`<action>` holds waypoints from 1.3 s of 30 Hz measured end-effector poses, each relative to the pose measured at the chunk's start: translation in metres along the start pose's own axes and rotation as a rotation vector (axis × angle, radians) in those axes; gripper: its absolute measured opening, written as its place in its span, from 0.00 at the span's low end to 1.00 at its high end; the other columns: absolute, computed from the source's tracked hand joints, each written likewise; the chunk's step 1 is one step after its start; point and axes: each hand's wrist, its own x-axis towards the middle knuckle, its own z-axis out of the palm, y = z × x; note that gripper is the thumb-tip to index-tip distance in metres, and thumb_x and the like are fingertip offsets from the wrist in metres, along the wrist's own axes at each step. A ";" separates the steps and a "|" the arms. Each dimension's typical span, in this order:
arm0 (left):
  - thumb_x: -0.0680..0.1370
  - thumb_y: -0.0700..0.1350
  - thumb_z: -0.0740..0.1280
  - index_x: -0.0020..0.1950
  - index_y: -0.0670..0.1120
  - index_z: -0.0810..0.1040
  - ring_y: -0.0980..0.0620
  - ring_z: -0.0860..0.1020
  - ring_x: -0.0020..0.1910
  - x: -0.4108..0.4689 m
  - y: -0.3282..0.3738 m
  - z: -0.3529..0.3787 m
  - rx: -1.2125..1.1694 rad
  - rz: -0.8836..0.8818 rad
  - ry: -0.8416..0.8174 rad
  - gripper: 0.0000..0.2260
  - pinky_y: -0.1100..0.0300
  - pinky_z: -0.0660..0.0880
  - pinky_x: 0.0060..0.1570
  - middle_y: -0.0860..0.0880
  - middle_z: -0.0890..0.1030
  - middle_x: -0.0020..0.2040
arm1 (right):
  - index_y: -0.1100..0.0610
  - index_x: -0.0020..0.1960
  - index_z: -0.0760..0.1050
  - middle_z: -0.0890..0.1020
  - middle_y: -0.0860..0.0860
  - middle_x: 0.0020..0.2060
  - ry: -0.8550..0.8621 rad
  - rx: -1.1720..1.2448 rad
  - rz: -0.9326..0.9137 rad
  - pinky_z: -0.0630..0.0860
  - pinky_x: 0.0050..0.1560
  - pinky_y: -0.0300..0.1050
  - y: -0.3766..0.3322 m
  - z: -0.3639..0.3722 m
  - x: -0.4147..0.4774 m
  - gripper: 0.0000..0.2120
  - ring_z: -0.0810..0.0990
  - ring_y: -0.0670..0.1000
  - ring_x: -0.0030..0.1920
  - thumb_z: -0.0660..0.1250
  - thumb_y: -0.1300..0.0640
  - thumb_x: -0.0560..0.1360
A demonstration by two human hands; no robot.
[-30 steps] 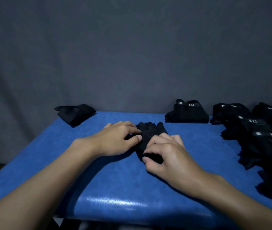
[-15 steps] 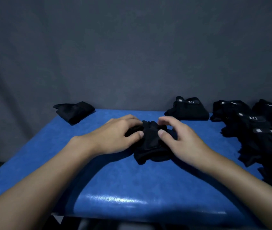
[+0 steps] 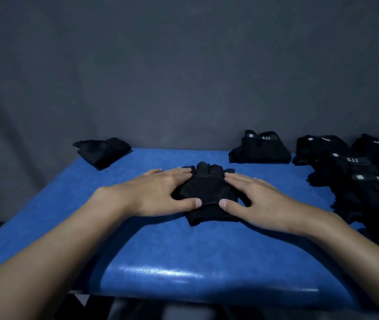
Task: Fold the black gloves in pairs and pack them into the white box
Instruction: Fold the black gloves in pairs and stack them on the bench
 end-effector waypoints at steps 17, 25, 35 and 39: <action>0.73 0.65 0.70 0.70 0.61 0.72 0.65 0.72 0.66 -0.010 -0.028 -0.013 -0.325 -0.022 0.153 0.27 0.64 0.67 0.67 0.65 0.74 0.67 | 0.48 0.70 0.71 0.74 0.43 0.67 0.134 0.119 -0.221 0.60 0.73 0.44 -0.035 -0.008 0.018 0.22 0.64 0.43 0.72 0.65 0.46 0.77; 0.71 0.69 0.68 0.70 0.60 0.72 0.61 0.68 0.70 -0.009 -0.031 -0.008 -0.166 0.002 0.122 0.30 0.53 0.63 0.73 0.65 0.71 0.70 | 0.49 0.75 0.62 0.63 0.43 0.75 -0.075 0.015 -0.131 0.54 0.75 0.41 -0.035 -0.006 0.025 0.31 0.57 0.43 0.75 0.64 0.40 0.76; 0.73 0.60 0.72 0.66 0.55 0.77 0.57 0.74 0.65 -0.027 -0.093 -0.028 -0.274 -0.190 0.391 0.23 0.58 0.70 0.66 0.57 0.75 0.65 | 0.48 0.72 0.67 0.70 0.43 0.70 -0.021 0.047 -0.177 0.64 0.71 0.46 -0.080 -0.006 0.073 0.26 0.69 0.45 0.69 0.63 0.40 0.76; 0.75 0.57 0.71 0.70 0.53 0.74 0.49 0.69 0.70 -0.034 -0.120 -0.026 -0.068 -0.351 0.490 0.25 0.49 0.65 0.70 0.51 0.71 0.71 | 0.49 0.73 0.66 0.70 0.45 0.72 -0.091 0.053 -0.196 0.64 0.72 0.45 -0.104 0.006 0.104 0.27 0.68 0.47 0.71 0.64 0.42 0.77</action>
